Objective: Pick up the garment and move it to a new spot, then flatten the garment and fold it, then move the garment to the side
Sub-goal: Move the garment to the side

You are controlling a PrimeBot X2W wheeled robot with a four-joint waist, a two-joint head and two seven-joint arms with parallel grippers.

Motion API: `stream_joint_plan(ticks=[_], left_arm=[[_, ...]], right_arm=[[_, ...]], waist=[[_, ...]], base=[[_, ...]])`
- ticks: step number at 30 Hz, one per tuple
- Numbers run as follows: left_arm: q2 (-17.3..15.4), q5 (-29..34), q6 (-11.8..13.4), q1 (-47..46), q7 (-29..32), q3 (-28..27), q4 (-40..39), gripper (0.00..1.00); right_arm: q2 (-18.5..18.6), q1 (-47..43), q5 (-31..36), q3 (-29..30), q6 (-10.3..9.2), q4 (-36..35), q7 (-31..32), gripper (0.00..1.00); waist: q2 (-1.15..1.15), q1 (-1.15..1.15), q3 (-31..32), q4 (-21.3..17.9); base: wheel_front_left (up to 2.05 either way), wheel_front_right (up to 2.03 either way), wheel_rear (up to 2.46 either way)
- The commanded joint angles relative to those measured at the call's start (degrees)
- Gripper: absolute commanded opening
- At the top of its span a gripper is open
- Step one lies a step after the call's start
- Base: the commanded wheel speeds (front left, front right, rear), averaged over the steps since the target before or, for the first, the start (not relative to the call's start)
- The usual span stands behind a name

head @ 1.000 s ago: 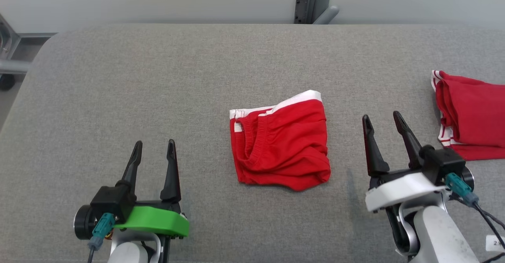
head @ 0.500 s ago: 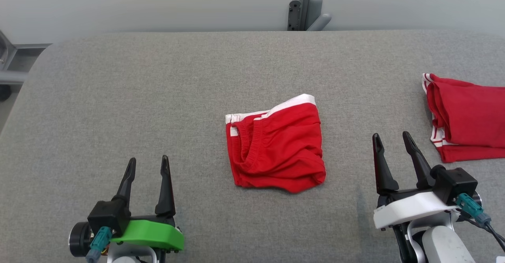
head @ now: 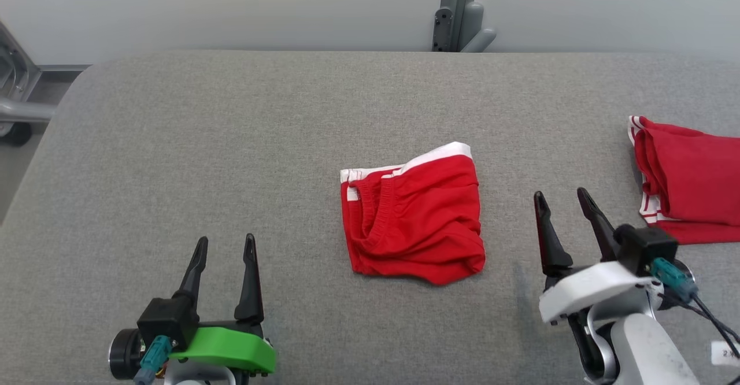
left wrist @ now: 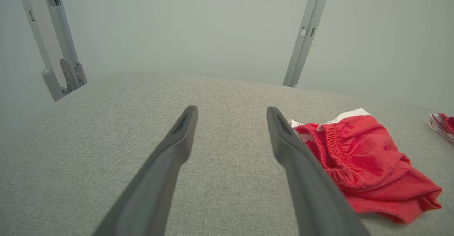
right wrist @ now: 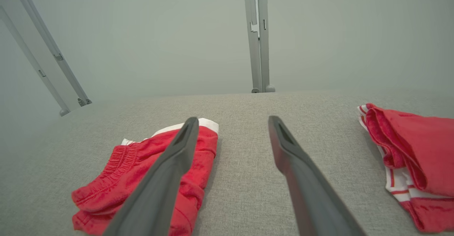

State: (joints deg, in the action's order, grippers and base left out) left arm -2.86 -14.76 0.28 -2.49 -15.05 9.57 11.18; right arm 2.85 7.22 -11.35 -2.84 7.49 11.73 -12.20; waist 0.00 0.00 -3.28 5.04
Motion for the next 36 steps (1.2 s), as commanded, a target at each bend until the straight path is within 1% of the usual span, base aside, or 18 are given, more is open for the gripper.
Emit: stream_joint_plan(ticks=[1,3,5,8,9,13,16,22,29,31,33,35,36], left_arm=[[-0.1,-0.3,0.1,0.6,-0.1,0.2,0.0,1.0],[-0.1,-0.6,0.2,0.5,-0.1,0.5,-0.1,1.0],[-0.1,-0.8,0.2,0.2,-0.1,0.8,-0.1,1.0],[-0.1,-1.2,0.3,-0.6,-0.1,1.5,0.1,1.0],[-0.1,-1.2,0.3,-0.6,-0.1,1.5,0.1,1.0],[-0.1,-1.7,0.6,-1.4,-0.1,2.3,0.1,1.0],[-0.1,-1.9,0.8,-2.0,-0.1,2.6,0.2,1.0],[-0.1,-2.4,1.1,-2.8,-0.1,3.0,0.2,1.0],[-0.1,-2.7,1.3,-3.5,-0.1,3.0,-0.1,1.0],[-0.1,-2.8,1.4,-3.5,-0.1,3.1,-0.1,1.0],[-0.1,-2.9,1.3,-3.8,-0.1,3.1,-0.2,1.0],[-0.1,-2.9,1.4,-4.0,-0.1,3.1,-0.2,1.0],[-0.1,-2.9,1.5,-4.0,-0.1,3.0,-0.3,1.0]], right_arm=[[0.1,2.0,0.2,-0.4,-0.02,1.1,2.6,1.0],[0.1,4.4,-1.3,-1.0,-0.02,2.4,6.2,1.0],[1.9,7.1,-1.8,-1.9,-0.02,4.0,9.9,1.0],[3.5,10.8,-4.9,-3.8,-0.01,7.6,15.2,1.0],[3.5,10.8,-4.9,-3.8,-0.01,7.6,15.2,1.0],[5.4,15.1,-10.6,-5.7,-0.02,12.9,22.7,1.0],[6.4,17.7,-14.7,-6.9,-0.02,16.4,27.1,1.0],[8.6,22.0,-20.2,-8.1,-0.02,23.3,33.2,1.0],[9.0,25.0,-23.0,-10.2,-0.02,27.7,35.6,1.0],[8.8,25.5,-23.8,-11.0,-0.02,28.4,35.8,0.38],[8.9,26.0,-24.5,-12.0,-0.02,28.6,35.6,0.24],[9.1,26.5,-25.4,-12.9,-0.02,28.5,35.3,0.0],[9.5,26.8,-25.6,-13.4,-0.02,28.1,34.9,0.0]], waist=[[0.0,0.0,-0.2,0.5],[0.0,0.0,-0.4,0.9],[0.0,0.0,-0.8,1.5],[0.0,0.0,-1.4,2.7],[0.0,0.0,-1.4,2.7],[0.0,0.0,-2.6,4.7],[0.0,0.0,-3.6,6.3],[0.0,0.0,-5.5,9.1],[0.0,0.0,-6.9,9.9],[0.0,0.0,-7.2,10.0],[0.0,0.0,-7.4,9.9],[0.0,0.0,-7.6,9.7],[0.0,0.0,-7.6,9.4]], base=[[0.0,0.0,0.0],[0.0,0.0,0.0],[0.0,0.0,0.0],[0.0,0.0,0.0],[0.0,0.0,0.0],[0.0,0.0,0.0],[0.0,0.0,0.0],[0.0,0.0,0.0],[0.0,0.0,0.0],[0.0,0.0,0.0],[0.0,0.0,0.0],[0.0,0.0,0.0],[0.0,0.0,0.0]])
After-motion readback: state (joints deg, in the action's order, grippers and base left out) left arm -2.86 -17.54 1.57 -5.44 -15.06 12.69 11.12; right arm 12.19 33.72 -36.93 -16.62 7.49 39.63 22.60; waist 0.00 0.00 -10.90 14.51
